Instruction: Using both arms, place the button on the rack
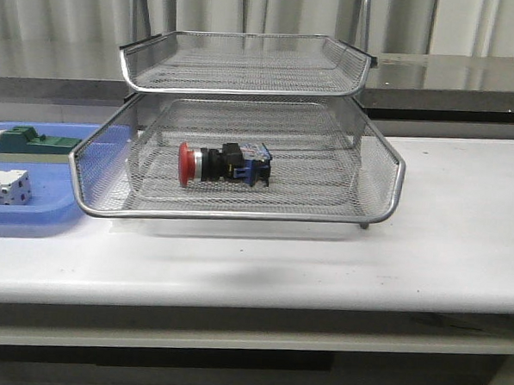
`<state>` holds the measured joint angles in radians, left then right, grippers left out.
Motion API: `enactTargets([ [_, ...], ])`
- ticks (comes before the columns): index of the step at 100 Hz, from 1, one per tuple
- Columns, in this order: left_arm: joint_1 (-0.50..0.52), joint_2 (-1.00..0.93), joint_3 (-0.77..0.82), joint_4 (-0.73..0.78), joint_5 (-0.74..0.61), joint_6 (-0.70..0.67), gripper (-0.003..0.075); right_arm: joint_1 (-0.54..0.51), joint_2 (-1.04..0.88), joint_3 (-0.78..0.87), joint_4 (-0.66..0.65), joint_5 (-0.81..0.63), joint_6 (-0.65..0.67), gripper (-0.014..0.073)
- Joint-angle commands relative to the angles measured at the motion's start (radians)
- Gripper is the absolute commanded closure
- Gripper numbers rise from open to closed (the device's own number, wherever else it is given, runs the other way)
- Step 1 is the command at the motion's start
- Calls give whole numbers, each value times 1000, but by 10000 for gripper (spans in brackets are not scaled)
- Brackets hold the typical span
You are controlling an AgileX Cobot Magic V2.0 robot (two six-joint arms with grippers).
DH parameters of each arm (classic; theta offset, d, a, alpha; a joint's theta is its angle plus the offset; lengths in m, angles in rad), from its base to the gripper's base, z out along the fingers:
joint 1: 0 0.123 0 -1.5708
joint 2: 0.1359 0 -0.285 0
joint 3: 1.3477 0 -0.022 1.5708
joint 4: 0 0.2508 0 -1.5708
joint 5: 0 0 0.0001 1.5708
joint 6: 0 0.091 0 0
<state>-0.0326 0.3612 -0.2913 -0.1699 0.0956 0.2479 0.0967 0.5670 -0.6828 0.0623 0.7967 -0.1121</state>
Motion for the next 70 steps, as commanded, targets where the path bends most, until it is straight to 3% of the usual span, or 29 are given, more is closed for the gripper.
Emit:
enactTargets([
  [1,3,5,-29,-12,-82,-9,190,1,1,-35,-4,-55,-2,662],
  [15,3,5,-29,-12,-82,-9,300,1,1,-35,-4,-55,-2,662],
  [44,3,5,-29,-12,-82,-9,719,1,1,-35,-4,-55,-2,662],
  [70,3,5,-29,-12,-82,-9,716,1,1,-35,-4,-55,-2,662],
])
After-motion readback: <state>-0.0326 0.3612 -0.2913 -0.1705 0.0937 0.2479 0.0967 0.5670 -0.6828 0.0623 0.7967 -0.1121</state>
